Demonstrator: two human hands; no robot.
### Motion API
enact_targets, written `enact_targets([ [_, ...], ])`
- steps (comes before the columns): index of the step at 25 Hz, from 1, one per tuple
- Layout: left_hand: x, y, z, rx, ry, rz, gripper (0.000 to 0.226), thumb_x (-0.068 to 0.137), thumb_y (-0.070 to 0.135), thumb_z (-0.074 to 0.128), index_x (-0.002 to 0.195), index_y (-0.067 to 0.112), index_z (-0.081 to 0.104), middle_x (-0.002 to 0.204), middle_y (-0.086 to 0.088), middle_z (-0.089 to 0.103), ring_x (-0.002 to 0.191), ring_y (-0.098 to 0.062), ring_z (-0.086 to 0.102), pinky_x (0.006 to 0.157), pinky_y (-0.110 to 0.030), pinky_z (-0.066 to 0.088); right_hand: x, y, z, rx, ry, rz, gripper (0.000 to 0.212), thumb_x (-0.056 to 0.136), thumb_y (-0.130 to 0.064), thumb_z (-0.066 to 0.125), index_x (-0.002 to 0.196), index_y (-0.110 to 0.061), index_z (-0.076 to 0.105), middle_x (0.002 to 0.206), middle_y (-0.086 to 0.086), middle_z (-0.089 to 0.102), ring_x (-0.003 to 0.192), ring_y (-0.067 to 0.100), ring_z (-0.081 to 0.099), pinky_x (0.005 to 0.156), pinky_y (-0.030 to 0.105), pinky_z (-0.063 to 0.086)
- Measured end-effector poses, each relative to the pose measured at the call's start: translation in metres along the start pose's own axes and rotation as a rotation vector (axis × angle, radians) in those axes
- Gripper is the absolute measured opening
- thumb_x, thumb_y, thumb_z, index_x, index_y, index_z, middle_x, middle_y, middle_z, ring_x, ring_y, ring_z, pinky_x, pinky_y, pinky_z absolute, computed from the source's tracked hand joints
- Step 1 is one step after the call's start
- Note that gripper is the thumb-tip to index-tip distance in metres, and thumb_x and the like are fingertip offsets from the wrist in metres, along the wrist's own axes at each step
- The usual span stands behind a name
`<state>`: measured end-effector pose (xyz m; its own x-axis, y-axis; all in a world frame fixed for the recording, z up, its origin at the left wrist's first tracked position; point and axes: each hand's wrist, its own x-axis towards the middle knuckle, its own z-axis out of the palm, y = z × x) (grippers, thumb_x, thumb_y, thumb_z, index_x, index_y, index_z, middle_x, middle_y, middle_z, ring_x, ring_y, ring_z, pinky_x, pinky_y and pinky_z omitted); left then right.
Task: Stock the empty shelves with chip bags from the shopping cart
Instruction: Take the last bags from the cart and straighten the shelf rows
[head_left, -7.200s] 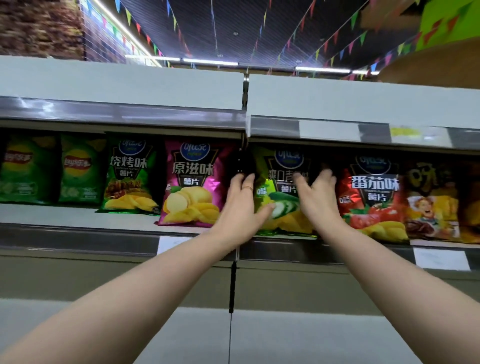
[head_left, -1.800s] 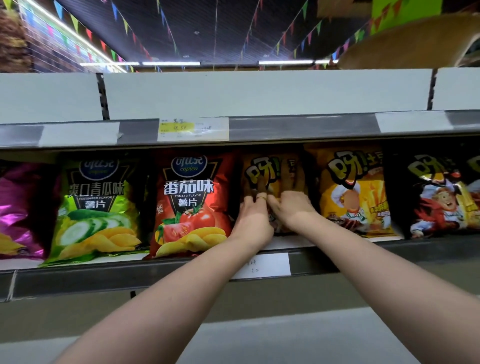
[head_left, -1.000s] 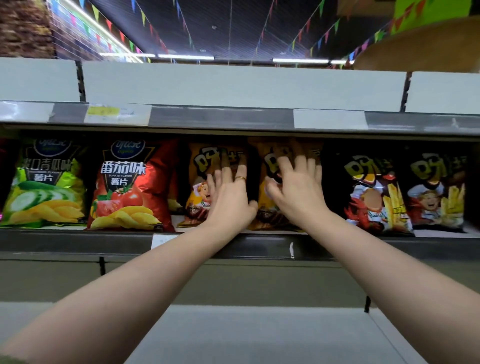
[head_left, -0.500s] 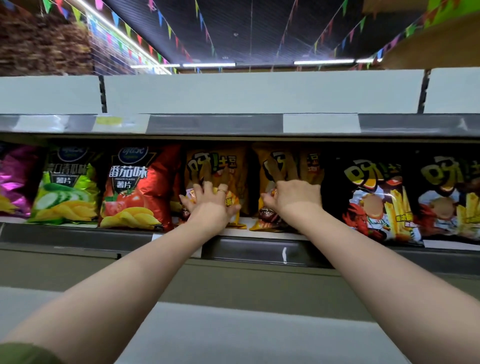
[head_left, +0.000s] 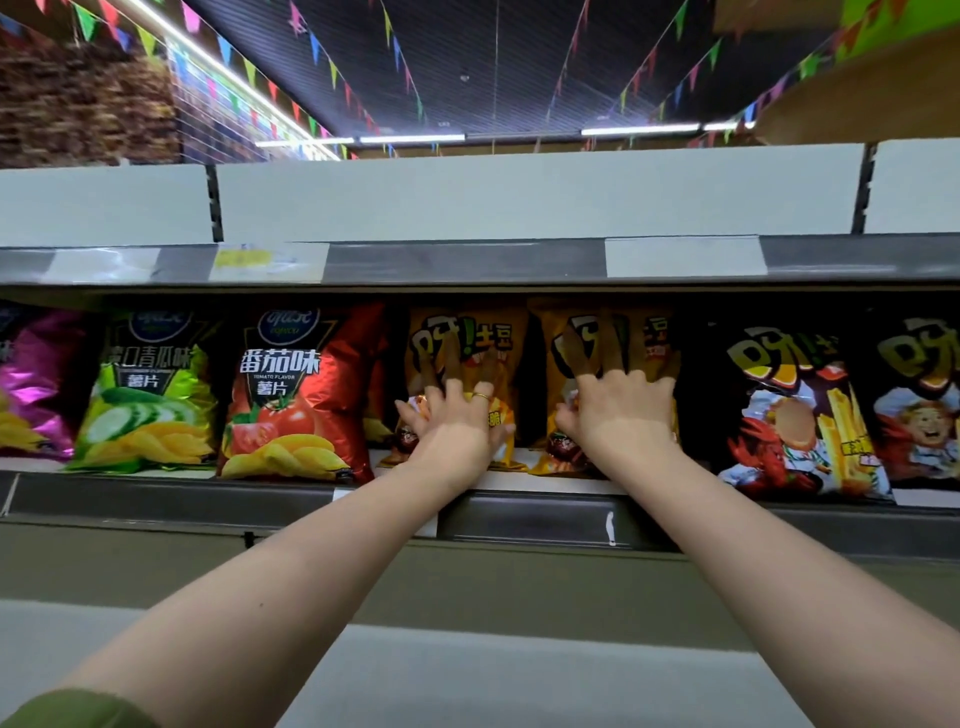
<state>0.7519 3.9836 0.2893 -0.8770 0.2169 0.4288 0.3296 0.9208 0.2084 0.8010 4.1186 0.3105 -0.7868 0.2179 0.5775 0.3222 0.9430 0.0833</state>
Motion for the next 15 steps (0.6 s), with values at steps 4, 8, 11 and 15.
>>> enact_targets([
  [4, 0.001, -0.004, -0.001, -0.012, -0.009, -0.001, 0.055, 0.096, 0.044, 0.042, 0.144, 0.020, 0.028, 0.145, -0.015, 0.023, 0.138, -0.037, 0.014, 0.110, -0.064, 0.002, 0.003, -0.002, 0.003, 0.002, -0.031, 0.017, 0.044, 0.094, -0.049, 0.033, 0.120, -0.020, 0.054, 0.115, 0.008, 0.060, 0.111, 0.029, 0.052, 0.089, 0.041, 0.036],
  [8, -0.008, -0.005, -0.003, 0.027, 0.090, 0.011, 0.058, 0.094, 0.051, 0.041, 0.144, 0.023, 0.029, 0.145, -0.014, 0.024, 0.139, -0.038, 0.013, 0.108, -0.067, 0.003, -0.002, 0.001, -0.002, 0.038, -0.056, -0.004, 0.052, 0.094, -0.057, 0.029, 0.123, -0.020, 0.051, 0.116, 0.009, 0.059, 0.112, 0.031, 0.050, 0.093, 0.044, 0.035],
  [11, -0.019, -0.011, -0.011, 0.015, 0.249, 0.133, 0.065, 0.094, 0.048, 0.042, 0.149, 0.022, 0.018, 0.151, -0.017, 0.015, 0.143, -0.037, 0.002, 0.111, -0.060, -0.006, -0.007, 0.007, -0.010, 0.050, 0.013, -0.026, 0.055, 0.094, -0.058, 0.027, 0.124, -0.017, 0.049, 0.116, 0.012, 0.058, 0.112, 0.033, 0.050, 0.096, 0.047, 0.031],
  [15, -0.032, -0.032, -0.021, -0.020, 0.375, 0.235, 0.073, 0.094, 0.038, 0.047, 0.152, 0.017, 0.008, 0.157, -0.018, 0.000, 0.145, -0.032, -0.008, 0.116, -0.045, -0.009, -0.013, -0.020, -0.016, 0.120, 0.268, -0.100, 0.051, 0.096, -0.044, 0.038, 0.132, -0.009, 0.042, 0.122, 0.020, 0.052, 0.113, 0.037, 0.047, 0.097, 0.047, 0.030],
])
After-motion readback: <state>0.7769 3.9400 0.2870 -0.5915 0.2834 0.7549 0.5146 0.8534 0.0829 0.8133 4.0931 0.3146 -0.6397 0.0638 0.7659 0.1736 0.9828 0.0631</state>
